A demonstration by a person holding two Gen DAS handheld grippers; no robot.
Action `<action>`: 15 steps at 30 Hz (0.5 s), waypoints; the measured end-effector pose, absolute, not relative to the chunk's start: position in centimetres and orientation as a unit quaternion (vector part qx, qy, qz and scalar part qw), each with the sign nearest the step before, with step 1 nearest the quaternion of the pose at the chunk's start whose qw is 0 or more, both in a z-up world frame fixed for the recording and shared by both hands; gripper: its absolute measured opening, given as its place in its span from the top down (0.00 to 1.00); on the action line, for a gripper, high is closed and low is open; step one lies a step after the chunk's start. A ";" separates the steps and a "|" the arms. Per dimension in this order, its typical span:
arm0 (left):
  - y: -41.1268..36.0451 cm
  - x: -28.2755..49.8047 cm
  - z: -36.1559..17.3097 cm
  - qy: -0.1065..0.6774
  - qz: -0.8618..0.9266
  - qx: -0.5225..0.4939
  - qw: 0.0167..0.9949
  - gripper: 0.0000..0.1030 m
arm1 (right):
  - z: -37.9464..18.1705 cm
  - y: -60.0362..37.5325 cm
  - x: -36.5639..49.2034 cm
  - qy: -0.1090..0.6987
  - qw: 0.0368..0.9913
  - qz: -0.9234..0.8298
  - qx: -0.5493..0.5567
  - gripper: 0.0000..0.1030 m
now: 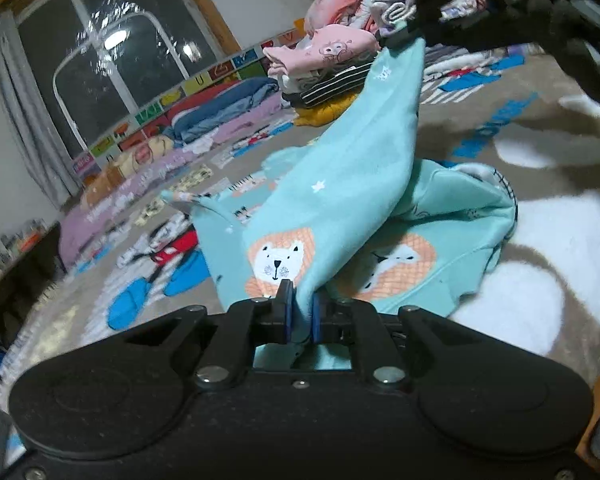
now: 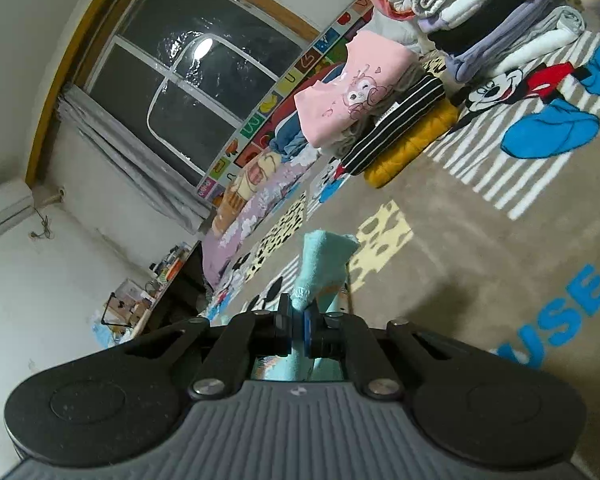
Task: Fold clothes
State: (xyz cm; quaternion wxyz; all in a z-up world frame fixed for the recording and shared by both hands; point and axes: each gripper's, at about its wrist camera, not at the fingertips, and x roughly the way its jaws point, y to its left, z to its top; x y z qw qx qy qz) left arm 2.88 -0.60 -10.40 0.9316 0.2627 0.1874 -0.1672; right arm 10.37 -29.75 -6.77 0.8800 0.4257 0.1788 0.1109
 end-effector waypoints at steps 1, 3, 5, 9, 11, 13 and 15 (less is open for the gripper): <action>-0.6 2.8 -10.4 0.192 -0.171 0.259 0.931 0.93 | -6.9 -29.8 10.5 0.179 0.880 0.110 0.426 0.93; -0.5 2.8 -10.5 0.200 -0.186 0.253 0.928 0.93 | -7.2 -29.9 10.8 0.182 0.880 0.109 0.426 0.93; 0.2 2.8 -9.8 0.210 -0.218 0.231 0.925 0.93 | -7.4 -30.1 11.1 0.187 0.879 0.109 0.424 0.93; 5.9 3.0 -6.1 0.202 -0.268 0.068 0.939 0.88 | -7.5 -30.2 11.7 0.194 0.879 0.110 0.421 0.93; 9.3 3.5 -5.0 0.189 -0.238 0.005 0.953 0.88 | -7.3 -30.2 12.0 0.192 0.880 0.113 0.419 0.93; 11.7 4.3 -4.9 0.193 -0.202 -0.027 0.960 0.88 | -7.1 -30.2 12.3 0.191 0.881 0.120 0.416 0.93; 12.5 4.8 -5.2 0.201 -0.179 -0.031 0.962 0.88 | -6.8 -30.1 12.6 0.192 0.882 0.126 0.412 0.93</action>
